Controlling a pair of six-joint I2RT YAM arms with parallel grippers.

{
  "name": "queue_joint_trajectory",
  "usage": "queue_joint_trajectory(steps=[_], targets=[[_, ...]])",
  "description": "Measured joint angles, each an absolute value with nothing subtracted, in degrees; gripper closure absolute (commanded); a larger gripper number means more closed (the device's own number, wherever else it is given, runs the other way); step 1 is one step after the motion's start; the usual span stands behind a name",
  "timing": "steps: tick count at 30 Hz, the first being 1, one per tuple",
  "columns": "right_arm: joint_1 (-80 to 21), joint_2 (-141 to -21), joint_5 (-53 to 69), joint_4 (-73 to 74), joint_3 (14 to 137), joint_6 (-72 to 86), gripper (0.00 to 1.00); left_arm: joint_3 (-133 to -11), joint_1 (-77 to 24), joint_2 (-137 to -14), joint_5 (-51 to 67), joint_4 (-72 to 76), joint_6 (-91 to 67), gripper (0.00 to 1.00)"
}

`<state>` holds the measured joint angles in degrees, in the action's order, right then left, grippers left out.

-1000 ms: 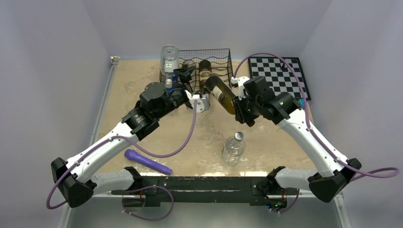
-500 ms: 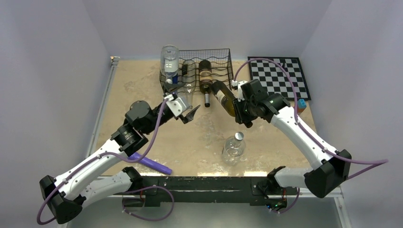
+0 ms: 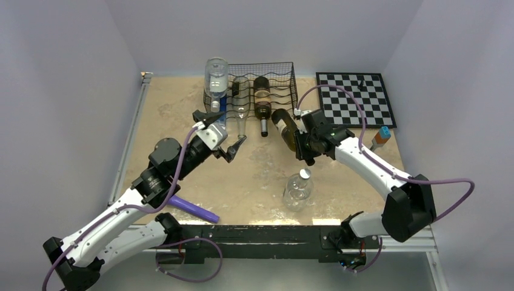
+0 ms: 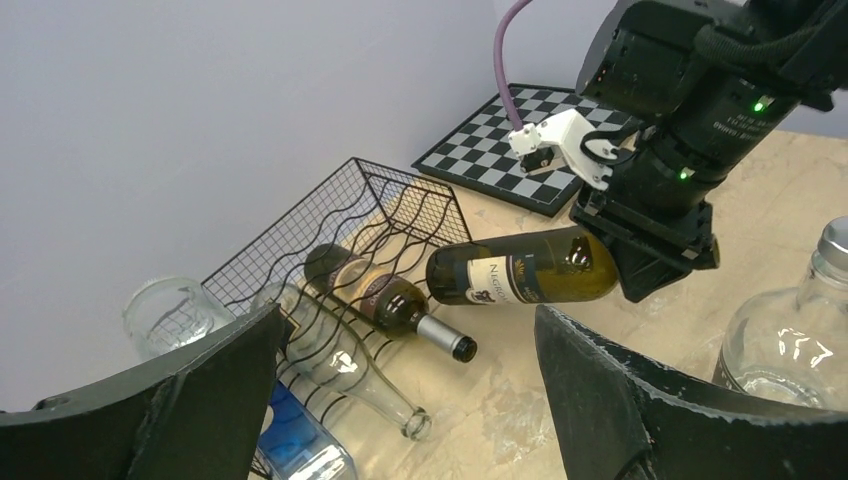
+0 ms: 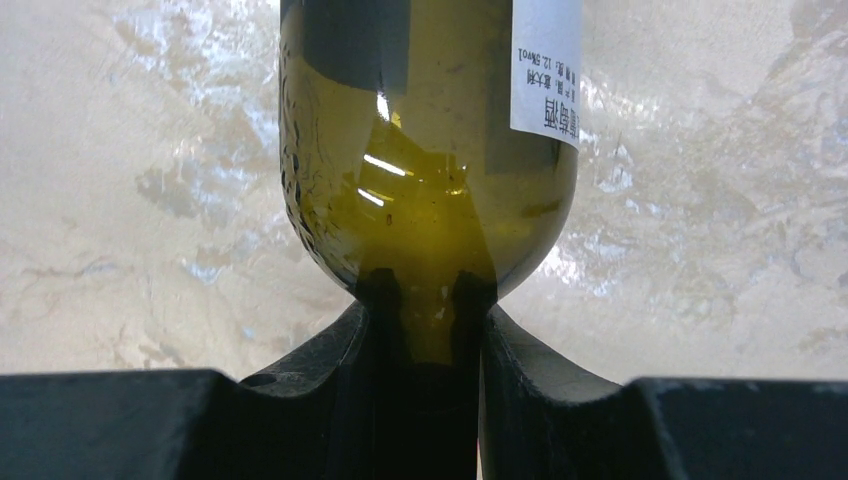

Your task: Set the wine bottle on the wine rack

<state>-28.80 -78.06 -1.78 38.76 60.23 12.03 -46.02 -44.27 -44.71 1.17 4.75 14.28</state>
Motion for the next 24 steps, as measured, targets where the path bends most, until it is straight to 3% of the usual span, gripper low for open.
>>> queue_joint_trajectory(steps=[24], targets=[[-28.53,-81.6,-8.73,1.15,41.82,18.0,1.0,-45.84,-44.27,-44.53,-0.47,-2.87,12.6,0.01]])
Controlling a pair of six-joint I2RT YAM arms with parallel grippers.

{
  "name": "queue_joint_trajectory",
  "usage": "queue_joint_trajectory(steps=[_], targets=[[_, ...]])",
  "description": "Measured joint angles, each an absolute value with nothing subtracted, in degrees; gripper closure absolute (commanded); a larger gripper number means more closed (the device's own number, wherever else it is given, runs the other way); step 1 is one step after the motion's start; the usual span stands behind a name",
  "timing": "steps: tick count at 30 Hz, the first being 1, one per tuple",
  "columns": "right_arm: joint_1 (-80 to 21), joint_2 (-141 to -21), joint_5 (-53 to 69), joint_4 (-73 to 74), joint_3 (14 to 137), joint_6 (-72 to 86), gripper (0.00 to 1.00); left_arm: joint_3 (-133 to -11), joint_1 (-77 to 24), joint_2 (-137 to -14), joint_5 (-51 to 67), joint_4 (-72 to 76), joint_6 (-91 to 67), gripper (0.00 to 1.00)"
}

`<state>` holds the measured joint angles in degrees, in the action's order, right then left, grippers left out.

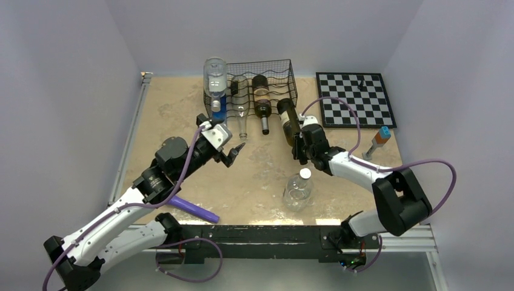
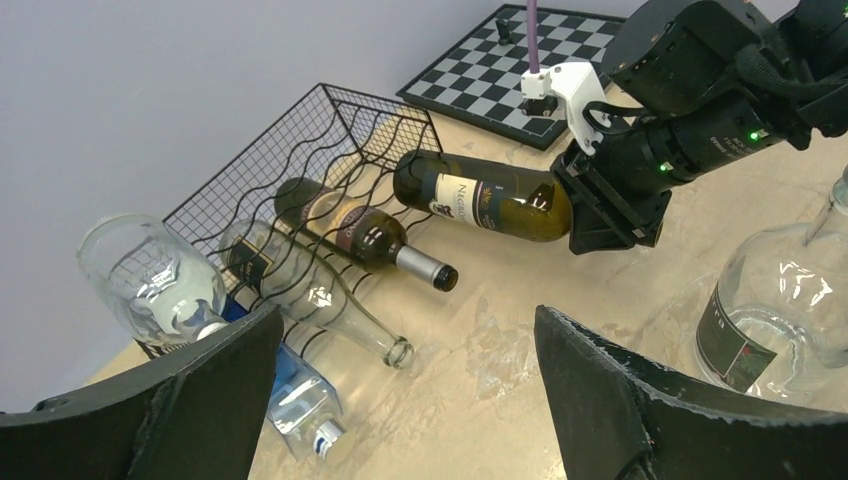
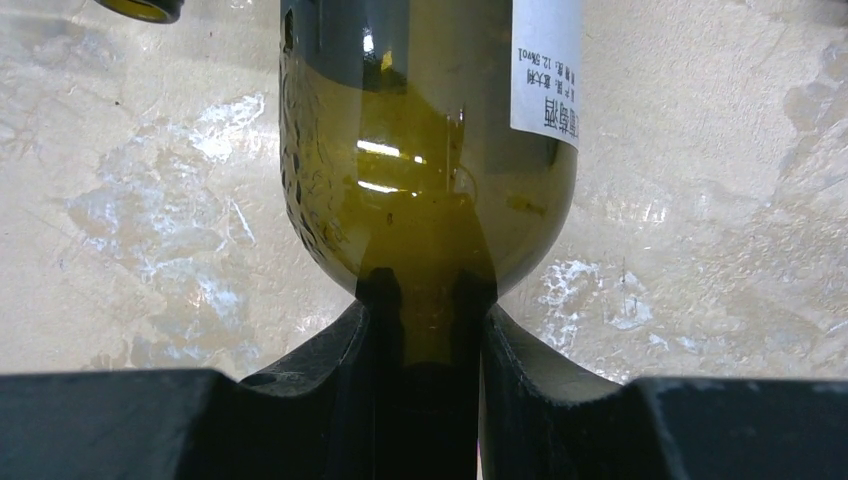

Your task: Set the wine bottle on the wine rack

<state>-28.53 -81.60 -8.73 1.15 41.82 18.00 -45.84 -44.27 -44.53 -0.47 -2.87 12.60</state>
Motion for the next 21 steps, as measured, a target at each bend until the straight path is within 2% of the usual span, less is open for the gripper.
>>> queue_joint_trajectory(steps=[7,12,21], targets=[[-28.34,-81.89,-8.6,-2.13,40.16,17.34,1.0,-45.89,-44.27,-46.63,-0.49,-3.11,12.58,0.01],[-27.53,-87.11,-8.23,-10.0,40.18,17.37,1.0,-46.94,-44.27,-48.05,-0.47,-3.14,12.6,0.01],[-25.58,-93.78,-4.47,-11.07,46.76,20.08,1.0,-48.9,-44.27,-48.71,-0.47,-3.2,12.62,0.01]])
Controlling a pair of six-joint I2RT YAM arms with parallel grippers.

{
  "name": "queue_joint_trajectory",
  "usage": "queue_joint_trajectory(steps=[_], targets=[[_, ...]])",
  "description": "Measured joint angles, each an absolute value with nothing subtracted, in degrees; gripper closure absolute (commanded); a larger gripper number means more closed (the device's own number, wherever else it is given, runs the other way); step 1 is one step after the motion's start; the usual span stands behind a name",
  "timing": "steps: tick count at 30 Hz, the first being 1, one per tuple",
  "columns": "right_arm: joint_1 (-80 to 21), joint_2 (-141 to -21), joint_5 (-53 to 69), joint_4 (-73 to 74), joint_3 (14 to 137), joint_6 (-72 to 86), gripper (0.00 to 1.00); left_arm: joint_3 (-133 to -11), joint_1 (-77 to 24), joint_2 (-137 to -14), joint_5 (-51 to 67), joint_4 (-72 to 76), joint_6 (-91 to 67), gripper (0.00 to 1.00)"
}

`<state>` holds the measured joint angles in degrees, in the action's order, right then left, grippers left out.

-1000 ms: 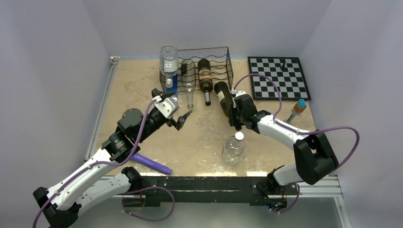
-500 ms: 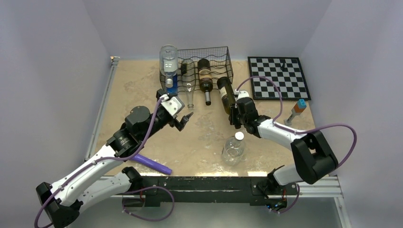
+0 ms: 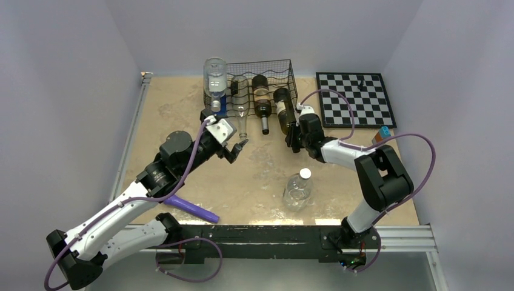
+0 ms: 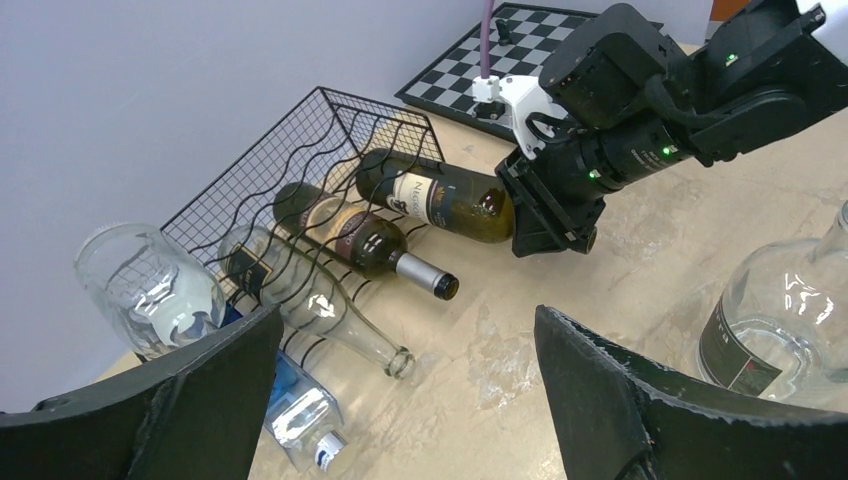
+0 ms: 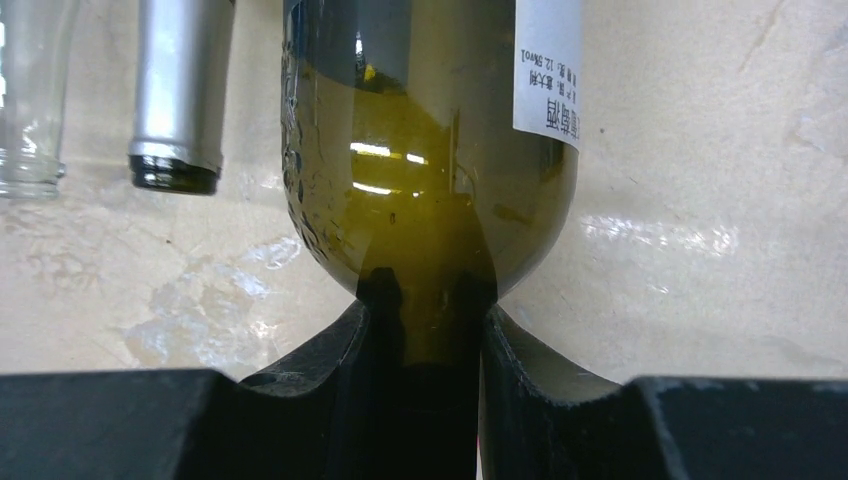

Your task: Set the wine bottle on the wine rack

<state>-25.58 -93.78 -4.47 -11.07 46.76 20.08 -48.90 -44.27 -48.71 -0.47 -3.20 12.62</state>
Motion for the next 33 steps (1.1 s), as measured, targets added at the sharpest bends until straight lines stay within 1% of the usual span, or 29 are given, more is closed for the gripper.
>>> queue_joint_trajectory(steps=[10,18,27,33], targets=[[-23.9,-96.86,2.2,-10.72,50.76,26.7,1.0,-49.41,-44.27,-49.01,-0.47,-3.97,12.6,0.01],[-21.28,-101.34,5.61,-18.87,51.11,35.38,1.0,-50.13,-44.27,-49.58,0.16,-4.43,12.53,0.01],[-19.64,-109.21,9.58,-28.88,54.3,42.54,1.0,-50.43,-44.27,-49.6,1.21,-5.19,12.01,0.01],[-18.59,-113.38,12.38,-32.71,56.95,46.63,1.0,-51.22,-44.27,-50.04,1.58,-5.5,11.38,0.01]])
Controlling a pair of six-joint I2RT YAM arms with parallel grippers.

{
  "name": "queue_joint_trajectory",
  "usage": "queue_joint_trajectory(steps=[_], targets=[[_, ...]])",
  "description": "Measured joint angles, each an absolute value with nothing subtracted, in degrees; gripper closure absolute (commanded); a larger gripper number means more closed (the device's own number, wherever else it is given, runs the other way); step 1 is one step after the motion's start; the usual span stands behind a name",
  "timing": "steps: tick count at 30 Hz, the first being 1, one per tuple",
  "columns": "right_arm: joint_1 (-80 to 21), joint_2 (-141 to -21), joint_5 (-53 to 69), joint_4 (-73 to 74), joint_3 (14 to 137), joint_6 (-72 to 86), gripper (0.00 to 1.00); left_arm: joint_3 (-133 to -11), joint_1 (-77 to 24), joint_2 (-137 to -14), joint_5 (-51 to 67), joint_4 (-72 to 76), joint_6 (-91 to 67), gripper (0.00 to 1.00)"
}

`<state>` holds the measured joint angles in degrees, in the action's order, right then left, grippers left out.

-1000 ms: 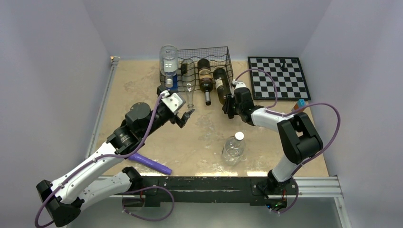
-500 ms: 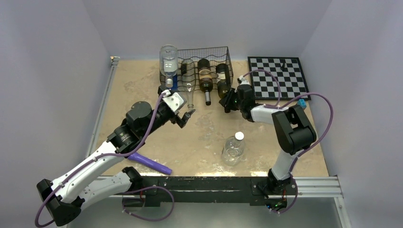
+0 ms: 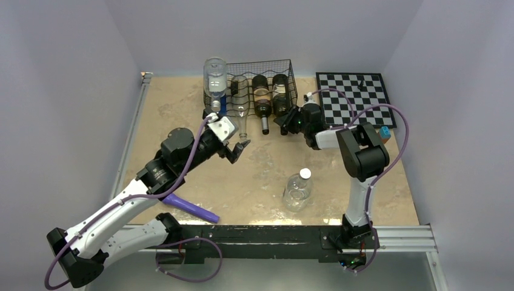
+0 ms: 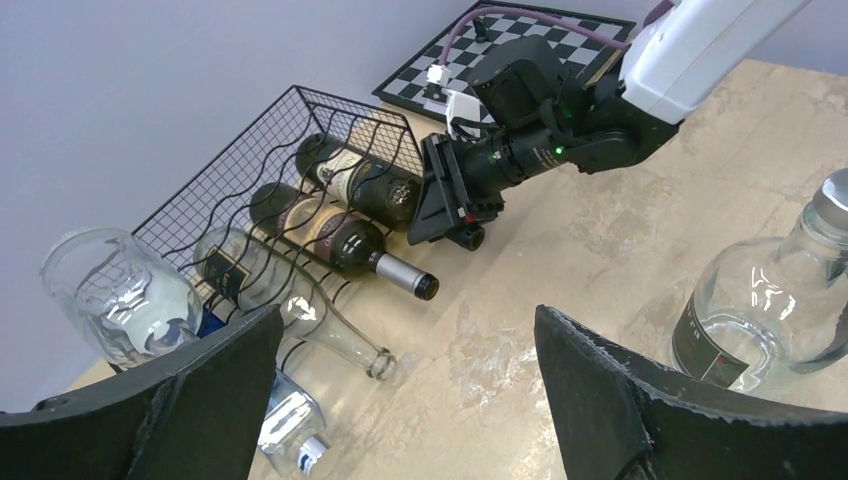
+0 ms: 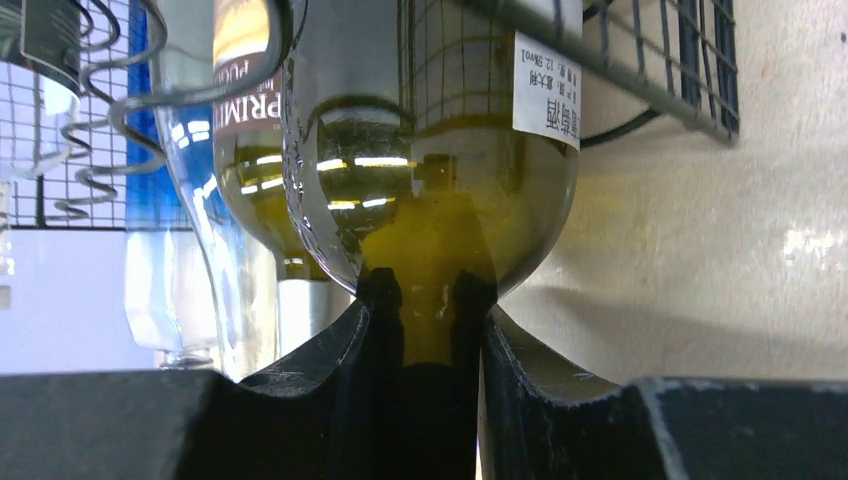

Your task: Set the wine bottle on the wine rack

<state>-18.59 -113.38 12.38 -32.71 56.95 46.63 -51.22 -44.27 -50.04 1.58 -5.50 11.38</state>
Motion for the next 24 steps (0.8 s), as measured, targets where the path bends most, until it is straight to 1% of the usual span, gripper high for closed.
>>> queue_joint_trajectory(steps=[8,9,12,14,15,16,20,21,22,24], targets=[[-16.1,-118.93,17.74,-35.18,61.87,51.75,1.0,-52.29,-44.27,-51.33,2.59,-5.72,10.87,0.01],[-15.86,-119.22,18.63,-35.14,62.22,52.38,0.95,-52.31,-44.27,-51.42,2.7,-5.69,10.83,0.01],[-15.22,-119.81,20.82,-33.76,63.9,54.19,0.75,-52.36,-44.27,-51.66,2.83,-5.72,10.41,0.01],[-15.14,-119.85,21.45,-32.08,64.97,55.4,0.58,-52.51,-44.27,-51.94,2.98,-5.72,10.02,0.01],[-15.09,-119.85,21.74,-31.27,65.43,55.86,0.46,-52.6,-44.27,-52.1,3.05,-5.74,9.96,0.01],[-15.05,-119.85,21.93,-30.52,65.8,56.31,0.38,-52.69,-44.27,-52.21,3.16,-5.74,9.89,0.01],[-14.63,-119.85,21.63,-26.59,68.18,57.39,0.17,-52.8,-44.27,-52.36,3.33,-5.74,9.52,0.01],[-14.44,-119.85,21.54,-25.23,68.77,57.49,0.08,-52.82,-44.27,-52.38,3.38,-5.74,9.5,0.01],[-14.28,-119.85,21.47,-24.18,69.21,57.56,0.03,-52.84,-44.27,-52.4,3.42,-5.74,9.5,0.01],[-14.02,-119.83,21.45,-22.04,70.15,57.65,0.02,-52.84,-44.27,-52.4,3.55,-5.74,9.45,0.01]])
